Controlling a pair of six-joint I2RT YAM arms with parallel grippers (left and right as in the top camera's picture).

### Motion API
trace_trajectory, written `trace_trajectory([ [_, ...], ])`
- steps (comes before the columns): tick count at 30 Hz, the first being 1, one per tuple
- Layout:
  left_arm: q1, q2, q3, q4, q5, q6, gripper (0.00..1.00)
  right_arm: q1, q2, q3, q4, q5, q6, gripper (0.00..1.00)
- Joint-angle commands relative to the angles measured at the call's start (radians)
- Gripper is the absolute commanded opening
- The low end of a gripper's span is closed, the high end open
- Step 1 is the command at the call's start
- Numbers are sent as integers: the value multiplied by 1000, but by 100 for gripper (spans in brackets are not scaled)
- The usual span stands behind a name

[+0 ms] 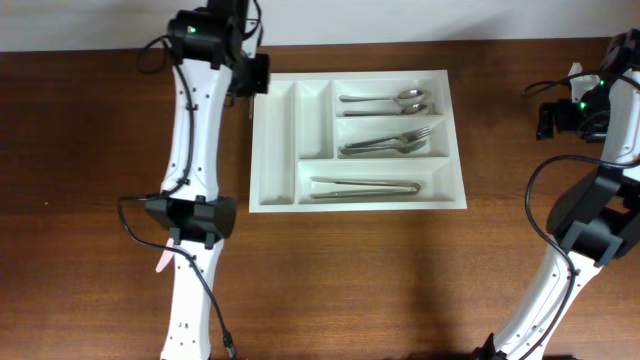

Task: Pack container
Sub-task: 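Carry the spoon right into the tray's narrow left compartment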

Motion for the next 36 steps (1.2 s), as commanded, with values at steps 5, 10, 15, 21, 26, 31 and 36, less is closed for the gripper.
trace_trajectory([
  [5,-4,5,-117,-3,31,-71,2,4,-21,-5,1,5,-9,99],
  [10,-8,5,-234,0,31,-71,2,4,-21,-5,1,5,-9,99],
  [15,-32,5,-331,9,31,-71,2,4,-21,-5,1,5,-9,99],
  [21,-74,5,-378,58,31,-71,2,4,-21,-5,1,5,-9,99],
  [26,-92,6,-379,88,31,-76,2,4,-21,-5,1,5,-9,99],
  [31,-87,6,-381,118,12,-82,2,4,-21,-5,1,5,-9,98],
  [36,-72,7,-401,153,4,-106,2,4,-21,-5,1,5,-9,99],
])
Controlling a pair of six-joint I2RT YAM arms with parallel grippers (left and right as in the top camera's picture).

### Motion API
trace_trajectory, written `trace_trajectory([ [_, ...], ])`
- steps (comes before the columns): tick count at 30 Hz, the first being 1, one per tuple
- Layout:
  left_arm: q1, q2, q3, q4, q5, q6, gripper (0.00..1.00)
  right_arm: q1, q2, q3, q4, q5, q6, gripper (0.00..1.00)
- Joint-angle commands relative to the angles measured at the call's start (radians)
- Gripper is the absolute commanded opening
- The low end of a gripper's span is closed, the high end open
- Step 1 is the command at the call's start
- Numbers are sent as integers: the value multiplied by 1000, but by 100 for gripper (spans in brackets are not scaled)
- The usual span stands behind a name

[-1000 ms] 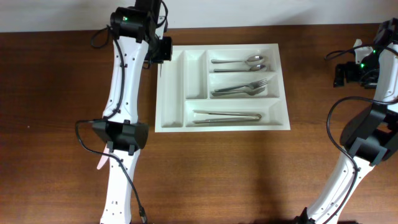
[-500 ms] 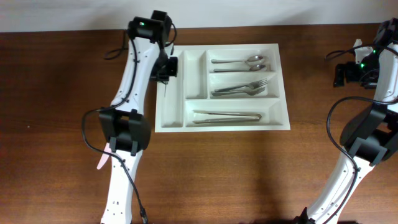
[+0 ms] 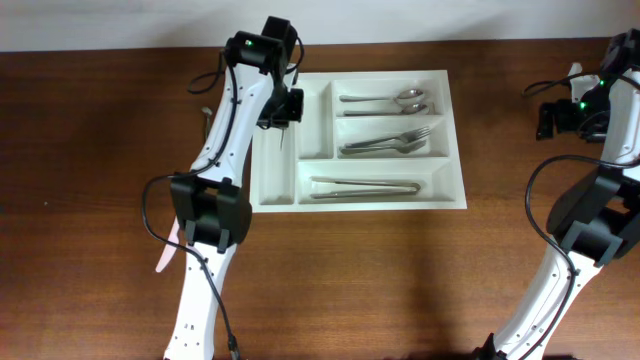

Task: Pack container
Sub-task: 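Carry the spoon right into the tray's narrow left compartment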

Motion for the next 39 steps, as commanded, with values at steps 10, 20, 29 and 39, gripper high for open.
trace_trajectory([
  [10,15,9,-88,47,-11,-65,2,4,-21,-5,1,5,-9,99],
  [20,16,9,-160,81,-11,-65,10,4,-21,-5,0,5,-9,99],
  [29,23,9,-158,110,-11,-61,18,4,-21,-5,1,5,-9,99],
  [39,48,-71,-25,108,-109,54,41,4,-21,-5,1,5,-9,99],
])
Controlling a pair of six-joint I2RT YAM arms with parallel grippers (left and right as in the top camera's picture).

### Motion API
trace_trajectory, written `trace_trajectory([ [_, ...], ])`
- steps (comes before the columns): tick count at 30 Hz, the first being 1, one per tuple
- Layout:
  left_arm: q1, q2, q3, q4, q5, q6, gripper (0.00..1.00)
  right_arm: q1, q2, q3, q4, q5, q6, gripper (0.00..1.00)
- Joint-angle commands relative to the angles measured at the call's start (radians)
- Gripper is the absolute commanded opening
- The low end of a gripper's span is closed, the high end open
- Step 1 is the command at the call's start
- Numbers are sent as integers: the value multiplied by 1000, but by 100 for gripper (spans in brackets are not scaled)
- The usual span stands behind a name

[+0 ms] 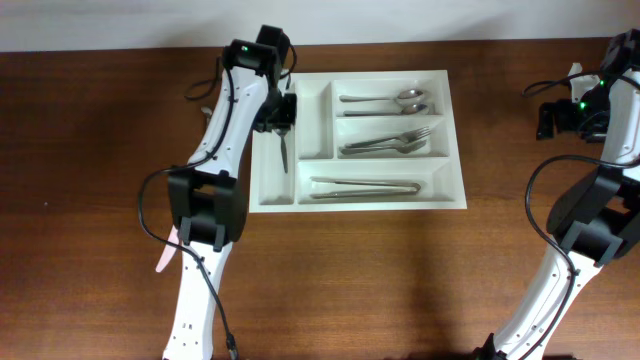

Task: Pack container
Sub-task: 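Carry the spoon right into the tray's narrow left compartment, then open the left gripper and lift away from the spoon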

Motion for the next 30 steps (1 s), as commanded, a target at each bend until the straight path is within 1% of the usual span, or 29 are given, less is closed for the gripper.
trace_trajectory([
  [1,19,-82,81,4,-115,49,50,4,-21,-5,1,5,-10,99],
  [2,25,-97,98,4,-156,60,62,4,-21,-5,1,5,-10,99],
  [3,36,-113,110,5,-195,74,67,4,-21,-5,1,5,-10,99],
  [5,56,-128,113,4,-225,117,67,4,-21,-5,1,5,-10,99],
  [6,67,-129,113,4,-240,127,70,4,-21,-5,1,5,-10,99],
  [9,109,-125,113,5,-271,126,71,4,-21,-5,0,5,-10,99],
  [16,241,-125,113,37,-265,126,72,4,-21,-5,1,5,-10,99],
  [18,277,-125,110,39,-224,128,71,4,-21,-5,1,5,-10,99],
  [21,319,-125,97,56,-118,179,72,4,-21,-5,1,5,-10,99],
  [23,337,-125,77,77,-79,197,72,4,-21,-5,1,5,-10,99],
  [30,334,-125,2,112,-64,258,72,4,-21,-5,1,5,-10,99],
])
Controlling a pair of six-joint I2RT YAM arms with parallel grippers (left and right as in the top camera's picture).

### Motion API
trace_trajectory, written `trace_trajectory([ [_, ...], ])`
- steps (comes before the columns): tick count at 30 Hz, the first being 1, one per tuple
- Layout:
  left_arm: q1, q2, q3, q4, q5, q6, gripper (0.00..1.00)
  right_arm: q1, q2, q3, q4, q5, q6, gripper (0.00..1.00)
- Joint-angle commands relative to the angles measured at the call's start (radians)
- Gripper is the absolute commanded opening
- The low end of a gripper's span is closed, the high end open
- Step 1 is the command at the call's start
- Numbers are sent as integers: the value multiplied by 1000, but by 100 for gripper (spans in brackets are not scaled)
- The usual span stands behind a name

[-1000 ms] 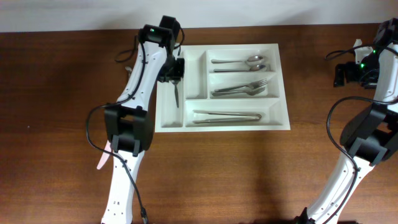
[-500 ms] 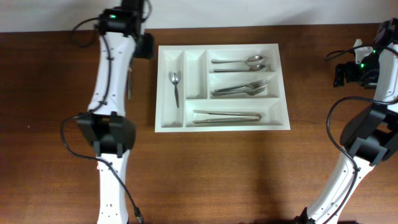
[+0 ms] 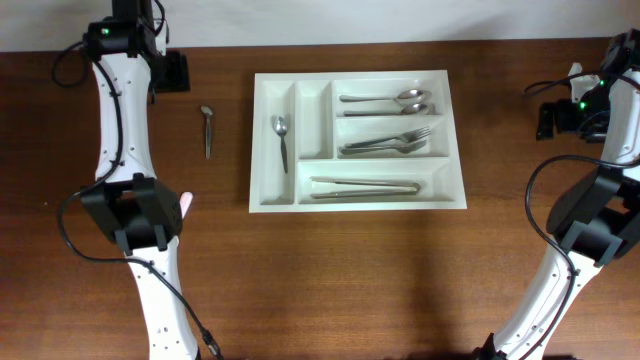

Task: Pack container
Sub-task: 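Open the left gripper and lift away from the spoon, then move the left gripper over the remaining silver spoon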

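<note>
The white cutlery tray [image 3: 455,140] lies in the middle of the table. A small spoon [image 3: 281,140] lies in its leftmost long compartment. Another small spoon [image 3: 207,130] lies on the wood to the left of the tray. My left gripper [image 3: 177,72] is up at the far left, beyond and to the left of that loose spoon, with nothing in it. My right gripper [image 3: 546,120] hangs at the far right, away from the tray; its fingers are too small to read.
The tray's other compartments hold two large spoons [image 3: 385,101], forks [image 3: 390,142] and knives [image 3: 365,186]. A pink object [image 3: 186,203] peeks out beside the left arm's base [image 3: 130,215]. The right arm's base [image 3: 595,235] stands at the right.
The left gripper was over the tray's leftmost compartment with a small spoon under it. The spoon now lies free in that compartment and the gripper is at the far left. The right arm is unchanged.
The left gripper was at the tray's far left corner. Then it was over the tray's left compartments with a small spoon hanging from it. Then it was low over the leftmost compartment. Now that spoon rests there and the gripper has gone left.
</note>
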Motion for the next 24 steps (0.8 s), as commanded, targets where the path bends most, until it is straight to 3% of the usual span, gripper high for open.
trace_trajectory([
  [1,-26,-16,-42,13,40,61,72,4,-21,-5,0,5,-10,99],
  [24,-56,-16,-316,103,71,56,72,4,-21,-5,0,5,-10,99],
])
